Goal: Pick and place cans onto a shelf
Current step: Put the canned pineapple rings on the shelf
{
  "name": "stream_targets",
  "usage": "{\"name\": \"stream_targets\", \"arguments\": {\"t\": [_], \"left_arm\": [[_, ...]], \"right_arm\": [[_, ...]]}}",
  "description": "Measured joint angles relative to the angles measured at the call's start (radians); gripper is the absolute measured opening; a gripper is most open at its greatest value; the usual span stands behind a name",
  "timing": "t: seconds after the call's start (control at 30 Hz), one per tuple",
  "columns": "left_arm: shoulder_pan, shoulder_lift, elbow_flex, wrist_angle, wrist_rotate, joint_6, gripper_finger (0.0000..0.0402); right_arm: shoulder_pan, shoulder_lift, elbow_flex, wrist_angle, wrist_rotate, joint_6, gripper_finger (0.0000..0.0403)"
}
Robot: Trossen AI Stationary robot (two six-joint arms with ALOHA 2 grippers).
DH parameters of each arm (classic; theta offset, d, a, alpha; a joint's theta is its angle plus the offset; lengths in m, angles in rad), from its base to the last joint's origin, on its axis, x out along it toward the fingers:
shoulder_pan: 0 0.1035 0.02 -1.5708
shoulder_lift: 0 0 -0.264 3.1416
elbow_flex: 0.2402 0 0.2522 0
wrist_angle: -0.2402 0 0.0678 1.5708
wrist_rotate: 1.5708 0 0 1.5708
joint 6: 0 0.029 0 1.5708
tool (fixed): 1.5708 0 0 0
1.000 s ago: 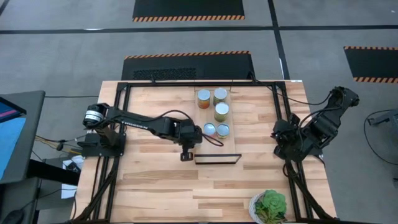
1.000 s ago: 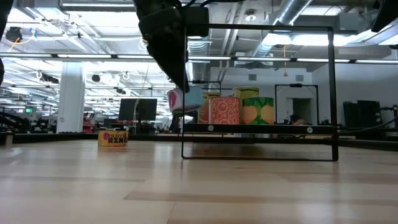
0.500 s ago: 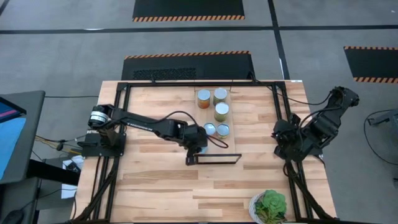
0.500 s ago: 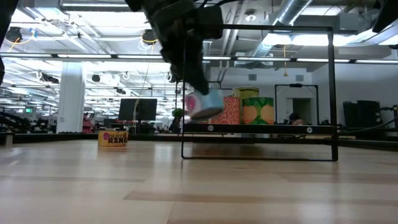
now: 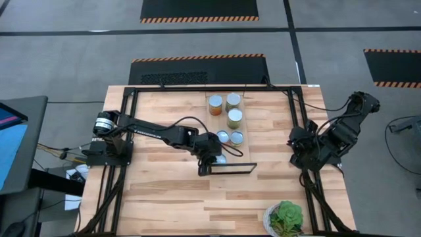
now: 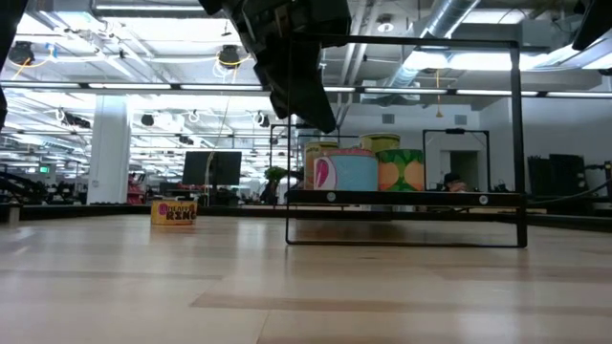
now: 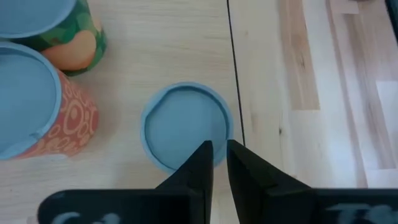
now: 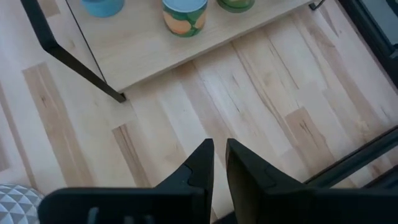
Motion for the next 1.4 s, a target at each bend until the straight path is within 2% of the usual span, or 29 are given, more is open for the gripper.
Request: {"name": "stream_targets", "arguments": {"t": [0.1,0.27,0.4,0.47,0.53,0.57,0.77,0.97,1.13,1.4], "left_arm": [[0.000,0.000,0.001,-0.017,0.000,0.000,0.0033],[0.003,-0.003,0.071,-0.320,-0.054,0.001,0.0033],[0.004,-0.004,0.079,-0.595,-0.228,-0.002,0.0034],[0.004,-0.009,0.044,-0.653,-0.354,-0.028,0.0034],[0.017,-0.007,-0.012,-0.655,-0.440,-0.045,0.0034],[0.028,-0.006,-0.042,-0.649,-0.449,-0.045,0.0034],[0.093,-0.006,-0.172,-0.573,-0.342,-0.027,0.0034],[0.120,-0.034,-0.224,-0.583,-0.359,-0.039,0.0034],[0.125,-0.116,-0.269,-0.576,-0.427,-0.055,0.0034],[0.156,-0.192,-0.435,-0.417,-0.349,0.058,0.0034]], "right_arm": [[0.000,0.000,0.000,0.000,0.000,0.000,0.0066],[0.000,0.000,0.000,0.000,0.000,-0.002,0.0066],[0.000,0.000,0.000,0.002,0.000,0.000,0.0066],[0.000,0.000,0.000,0.002,0.000,0.000,0.0066],[0.000,0.000,0.000,0.002,0.000,0.001,0.0066],[0.000,0.000,0.000,0.002,0.000,0.000,0.0066],[0.000,0.000,0.000,0.002,0.000,0.001,0.0066],[0.000,0.000,0.000,0.002,0.000,0.001,0.0066],[0.000,0.000,0.000,0.002,0.000,0.001,0.0066],[0.000,0.000,0.000,0.005,0.000,0.009,0.0066]]}}
